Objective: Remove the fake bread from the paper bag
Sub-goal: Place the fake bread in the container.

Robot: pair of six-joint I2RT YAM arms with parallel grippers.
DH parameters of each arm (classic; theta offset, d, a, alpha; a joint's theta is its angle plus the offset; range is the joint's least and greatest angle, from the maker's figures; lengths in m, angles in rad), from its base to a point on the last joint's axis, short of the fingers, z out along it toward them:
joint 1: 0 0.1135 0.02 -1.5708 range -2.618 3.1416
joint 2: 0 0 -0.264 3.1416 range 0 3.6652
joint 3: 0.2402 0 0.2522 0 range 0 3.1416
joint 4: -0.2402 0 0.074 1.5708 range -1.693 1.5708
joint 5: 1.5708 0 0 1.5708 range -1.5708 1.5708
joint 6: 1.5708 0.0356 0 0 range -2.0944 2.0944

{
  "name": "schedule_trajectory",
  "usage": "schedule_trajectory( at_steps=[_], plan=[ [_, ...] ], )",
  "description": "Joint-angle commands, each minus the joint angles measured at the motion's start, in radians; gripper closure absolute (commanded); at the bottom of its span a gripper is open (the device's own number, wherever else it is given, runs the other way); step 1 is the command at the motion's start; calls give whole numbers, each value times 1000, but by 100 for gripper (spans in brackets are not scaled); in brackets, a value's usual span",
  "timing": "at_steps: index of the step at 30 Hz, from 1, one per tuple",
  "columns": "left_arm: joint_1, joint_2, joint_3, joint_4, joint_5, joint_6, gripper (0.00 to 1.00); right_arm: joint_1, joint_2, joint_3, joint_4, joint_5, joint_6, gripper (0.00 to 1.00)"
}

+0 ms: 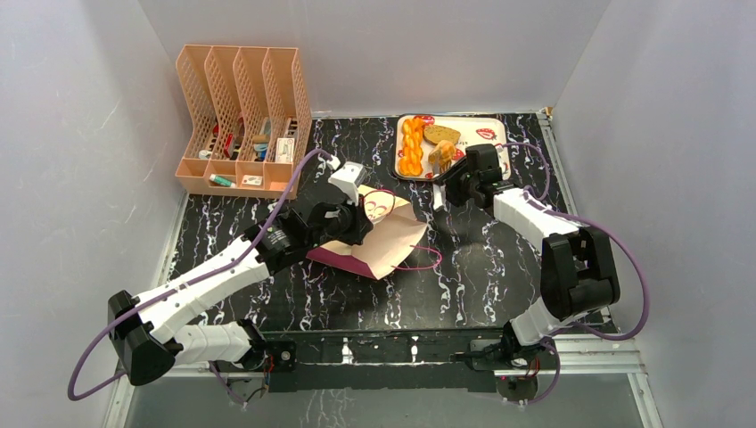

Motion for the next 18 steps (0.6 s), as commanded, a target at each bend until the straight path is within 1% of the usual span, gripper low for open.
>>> schedule_trajectory(
  at_steps=[1, 6, 9, 18],
  plan=[
    [2, -4, 21, -17, 6, 26, 100, -12, -9, 47, 62, -14, -28, 60],
    [1, -5, 10, -1, -1, 17, 100, -18, -12, 43, 67, -30, -36, 54],
    [2, 14, 21, 7, -1, 16, 100, -30, -24, 61, 44, -37, -54, 54],
    [1, 27, 25, 15, -10, 3, 100, -50, -78, 38, 37, -48, -65, 54]
  ],
)
